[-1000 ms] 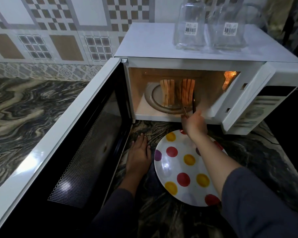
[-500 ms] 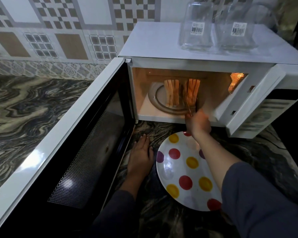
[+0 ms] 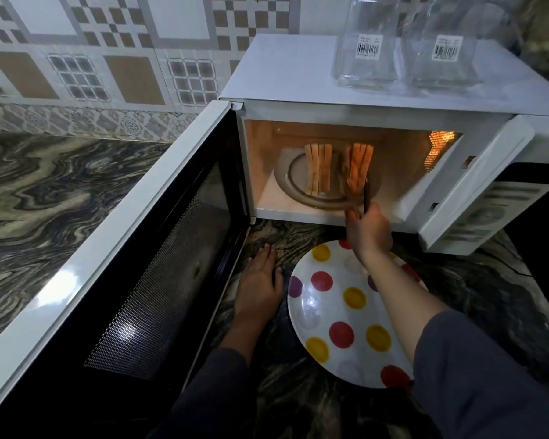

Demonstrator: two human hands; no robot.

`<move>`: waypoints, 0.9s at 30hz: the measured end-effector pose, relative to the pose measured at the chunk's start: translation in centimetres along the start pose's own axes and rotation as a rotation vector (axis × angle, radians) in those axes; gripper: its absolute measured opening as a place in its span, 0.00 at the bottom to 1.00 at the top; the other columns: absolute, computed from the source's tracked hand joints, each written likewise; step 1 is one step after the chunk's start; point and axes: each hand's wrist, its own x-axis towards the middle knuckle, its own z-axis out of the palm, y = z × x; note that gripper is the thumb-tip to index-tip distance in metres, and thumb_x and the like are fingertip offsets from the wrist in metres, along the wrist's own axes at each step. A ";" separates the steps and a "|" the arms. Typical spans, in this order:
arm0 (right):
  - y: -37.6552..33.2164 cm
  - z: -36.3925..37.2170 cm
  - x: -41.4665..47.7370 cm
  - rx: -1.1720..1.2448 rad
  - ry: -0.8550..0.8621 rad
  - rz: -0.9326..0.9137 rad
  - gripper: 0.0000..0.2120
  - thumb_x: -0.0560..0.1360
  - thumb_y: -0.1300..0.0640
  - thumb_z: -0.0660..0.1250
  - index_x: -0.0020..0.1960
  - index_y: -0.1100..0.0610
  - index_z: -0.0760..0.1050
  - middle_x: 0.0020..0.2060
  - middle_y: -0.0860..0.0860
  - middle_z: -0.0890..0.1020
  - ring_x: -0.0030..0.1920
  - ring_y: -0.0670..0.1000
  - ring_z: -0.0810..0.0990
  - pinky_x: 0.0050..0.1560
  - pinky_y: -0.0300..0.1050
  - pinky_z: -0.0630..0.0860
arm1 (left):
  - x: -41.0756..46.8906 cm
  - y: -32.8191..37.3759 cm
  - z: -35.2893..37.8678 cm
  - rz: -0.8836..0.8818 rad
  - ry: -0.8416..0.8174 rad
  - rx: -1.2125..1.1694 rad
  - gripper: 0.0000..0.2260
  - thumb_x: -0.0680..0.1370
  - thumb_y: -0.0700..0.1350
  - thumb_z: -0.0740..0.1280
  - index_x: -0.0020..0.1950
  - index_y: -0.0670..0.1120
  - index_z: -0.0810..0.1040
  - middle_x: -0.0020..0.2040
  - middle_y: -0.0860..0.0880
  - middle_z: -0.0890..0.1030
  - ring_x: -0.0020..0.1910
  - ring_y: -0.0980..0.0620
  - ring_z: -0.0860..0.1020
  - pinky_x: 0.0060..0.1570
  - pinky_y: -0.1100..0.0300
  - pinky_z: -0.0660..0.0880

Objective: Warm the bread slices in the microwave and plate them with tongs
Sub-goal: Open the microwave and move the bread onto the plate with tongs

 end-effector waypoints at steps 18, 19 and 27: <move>8.4 -4.7 -14.9 0.021 0.107 0.025 0.18 0.75 0.47 0.63 0.62 0.55 0.71 0.51 0.57 0.81 0.51 0.60 0.79 0.48 0.48 0.74 | -2.0 0.6 0.1 0.039 -0.077 0.154 0.22 0.79 0.41 0.56 0.73 0.38 0.61 0.74 0.39 0.64 0.74 0.43 0.61 0.71 0.50 0.56; 9.2 -5.0 -16.0 0.006 0.111 0.034 0.19 0.75 0.47 0.63 0.63 0.55 0.71 0.51 0.58 0.81 0.51 0.61 0.79 0.47 0.49 0.74 | -2.6 0.6 0.1 0.040 -0.073 0.161 0.22 0.79 0.41 0.55 0.74 0.39 0.60 0.74 0.40 0.62 0.74 0.44 0.60 0.72 0.51 0.55; 12.7 -6.4 -21.2 -0.153 0.053 0.131 0.19 0.75 0.43 0.63 0.61 0.53 0.71 0.50 0.57 0.81 0.50 0.61 0.79 0.43 0.49 0.73 | -4.7 0.2 0.2 0.086 -0.123 0.220 0.22 0.82 0.43 0.50 0.74 0.36 0.56 0.76 0.39 0.58 0.76 0.46 0.55 0.74 0.55 0.50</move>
